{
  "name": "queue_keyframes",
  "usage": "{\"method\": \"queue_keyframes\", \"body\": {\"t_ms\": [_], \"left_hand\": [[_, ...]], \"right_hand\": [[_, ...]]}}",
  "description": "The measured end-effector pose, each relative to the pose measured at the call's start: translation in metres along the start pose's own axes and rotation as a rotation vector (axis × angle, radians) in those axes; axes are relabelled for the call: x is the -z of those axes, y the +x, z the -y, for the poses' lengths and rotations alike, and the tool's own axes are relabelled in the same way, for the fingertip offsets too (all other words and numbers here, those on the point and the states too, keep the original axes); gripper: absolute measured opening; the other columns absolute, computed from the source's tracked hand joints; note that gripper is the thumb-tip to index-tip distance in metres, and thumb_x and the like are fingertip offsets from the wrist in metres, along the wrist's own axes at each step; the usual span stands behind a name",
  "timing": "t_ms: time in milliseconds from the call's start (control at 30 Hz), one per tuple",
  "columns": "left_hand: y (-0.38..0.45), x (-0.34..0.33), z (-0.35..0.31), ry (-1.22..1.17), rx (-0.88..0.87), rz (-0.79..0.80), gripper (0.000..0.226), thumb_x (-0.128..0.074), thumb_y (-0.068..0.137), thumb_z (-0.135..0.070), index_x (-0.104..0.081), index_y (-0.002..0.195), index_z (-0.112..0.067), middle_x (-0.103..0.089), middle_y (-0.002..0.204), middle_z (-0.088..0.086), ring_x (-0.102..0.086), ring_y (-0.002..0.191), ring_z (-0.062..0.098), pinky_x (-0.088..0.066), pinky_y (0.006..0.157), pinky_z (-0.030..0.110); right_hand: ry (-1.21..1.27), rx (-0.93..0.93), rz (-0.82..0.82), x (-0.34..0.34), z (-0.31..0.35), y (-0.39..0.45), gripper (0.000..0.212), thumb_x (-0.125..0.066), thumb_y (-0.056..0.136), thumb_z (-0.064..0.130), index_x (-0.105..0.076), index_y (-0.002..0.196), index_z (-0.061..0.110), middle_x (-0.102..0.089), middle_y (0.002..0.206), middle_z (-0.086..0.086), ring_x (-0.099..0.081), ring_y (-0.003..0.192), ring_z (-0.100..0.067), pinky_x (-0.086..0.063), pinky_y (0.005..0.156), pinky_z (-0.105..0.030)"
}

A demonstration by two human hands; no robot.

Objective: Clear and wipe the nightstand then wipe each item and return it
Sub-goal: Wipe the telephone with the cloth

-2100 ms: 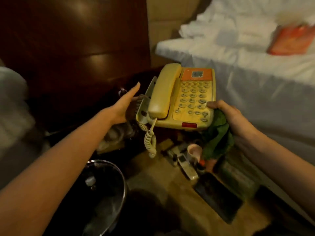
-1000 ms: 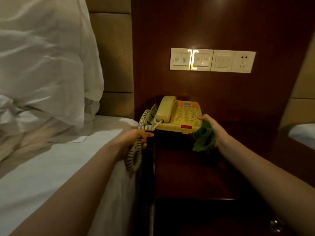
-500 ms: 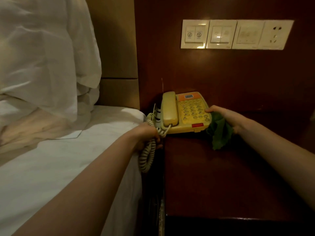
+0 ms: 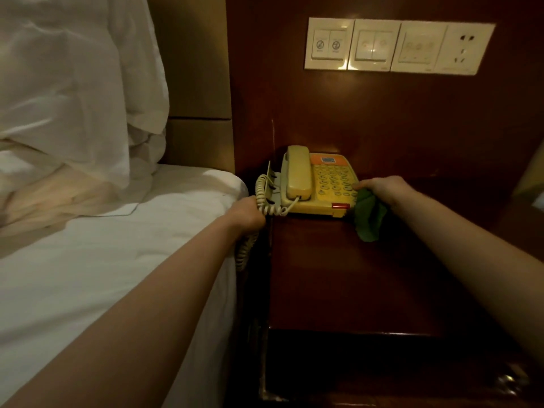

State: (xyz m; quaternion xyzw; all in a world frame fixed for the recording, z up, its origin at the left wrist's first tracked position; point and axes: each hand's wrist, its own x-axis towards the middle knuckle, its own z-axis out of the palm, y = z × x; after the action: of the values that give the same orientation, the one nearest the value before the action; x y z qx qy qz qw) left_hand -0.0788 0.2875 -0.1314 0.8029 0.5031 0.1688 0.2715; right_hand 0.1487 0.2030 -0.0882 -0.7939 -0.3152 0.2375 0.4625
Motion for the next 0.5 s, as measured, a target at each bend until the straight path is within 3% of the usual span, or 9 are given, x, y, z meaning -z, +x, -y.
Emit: {"method": "queue_keyframes", "body": {"t_ms": [67, 133, 233, 267, 367, 433, 500], "left_hand": [[-0.005, -0.001, -0.003, 0.100, 0.029, 0.002, 0.031, -0.057, 0.089, -0.011, -0.057, 0.119, -0.001, -0.061, 0.118, 0.017, -0.056, 0.110, 0.032, -0.047, 0.093, 0.037], [-0.014, 0.000, -0.009, 0.115, 0.051, 0.014, 0.024, -0.061, 0.089, -0.014, -0.059, 0.108, 0.002, -0.061, 0.104, 0.016, -0.057, 0.104, 0.029, -0.045, 0.082, 0.034], [-0.029, 0.005, -0.018, 0.001, 0.143, -0.031, 0.013, -0.063, 0.086, -0.006, -0.050, 0.087, -0.005, -0.049, 0.082, 0.008, -0.051, 0.091, 0.023, -0.040, 0.073, 0.029], [-0.032, 0.007, -0.021, -0.040, 0.152, -0.055, 0.016, -0.063, 0.085, -0.004, -0.051, 0.095, -0.003, -0.050, 0.086, 0.008, -0.051, 0.094, 0.023, -0.042, 0.075, 0.029], [-0.037, 0.009, -0.032, -0.232, 0.088, -0.269, 0.067, -0.063, 0.081, 0.001, -0.033, 0.141, -0.005, -0.047, 0.133, 0.017, -0.046, 0.124, 0.029, -0.043, 0.101, 0.037], [-0.050, 0.005, -0.050, -0.378, -0.057, -0.454, 0.065, -0.061, 0.082, 0.000, -0.036, 0.142, -0.008, -0.045, 0.139, 0.013, -0.045, 0.126, 0.023, -0.039, 0.104, 0.030], [-0.070, -0.001, -0.079, -0.463, -0.226, -0.528, 0.046, -0.056, 0.086, -0.002, -0.049, 0.131, -0.010, -0.054, 0.128, 0.007, -0.052, 0.113, 0.014, -0.042, 0.094, 0.022]], "right_hand": [[-0.186, 0.065, -0.163, -0.005, -0.005, -0.002, 0.045, -0.070, 0.081, 0.039, -0.060, 0.108, 0.005, -0.064, 0.109, -0.009, -0.061, 0.094, -0.026, -0.049, 0.069, -0.035], [-0.358, 0.163, -0.281, -0.010, -0.011, -0.010, 0.046, -0.066, 0.084, 0.044, -0.057, 0.111, 0.010, -0.062, 0.111, -0.012, -0.061, 0.093, -0.027, -0.049, 0.068, -0.035], [-0.454, 0.301, -0.298, -0.007, -0.017, -0.034, 0.040, -0.062, 0.087, 0.045, -0.055, 0.113, 0.016, -0.059, 0.111, -0.008, -0.060, 0.095, -0.023, -0.049, 0.070, -0.034], [-0.424, 0.315, -0.275, -0.002, -0.018, -0.043, 0.036, -0.062, 0.087, 0.045, -0.056, 0.109, 0.018, -0.060, 0.108, -0.005, -0.060, 0.093, -0.021, -0.051, 0.072, -0.035], [-0.219, 0.287, -0.183, 0.029, -0.018, -0.078, 0.025, -0.060, 0.089, 0.043, -0.058, 0.094, 0.020, -0.060, 0.092, 0.001, -0.056, 0.080, -0.014, -0.047, 0.068, -0.031], [-0.157, 0.279, -0.149, 0.056, -0.022, -0.104, 0.023, -0.059, 0.090, 0.043, -0.058, 0.090, 0.020, -0.056, 0.083, 0.003, -0.052, 0.074, -0.012, -0.042, 0.068, -0.029], [-0.146, 0.289, -0.107, 0.085, -0.030, -0.128, 0.025, -0.058, 0.090, 0.043, -0.061, 0.090, 0.018, -0.057, 0.082, 0.004, -0.054, 0.074, -0.011, -0.045, 0.068, -0.028]]}}
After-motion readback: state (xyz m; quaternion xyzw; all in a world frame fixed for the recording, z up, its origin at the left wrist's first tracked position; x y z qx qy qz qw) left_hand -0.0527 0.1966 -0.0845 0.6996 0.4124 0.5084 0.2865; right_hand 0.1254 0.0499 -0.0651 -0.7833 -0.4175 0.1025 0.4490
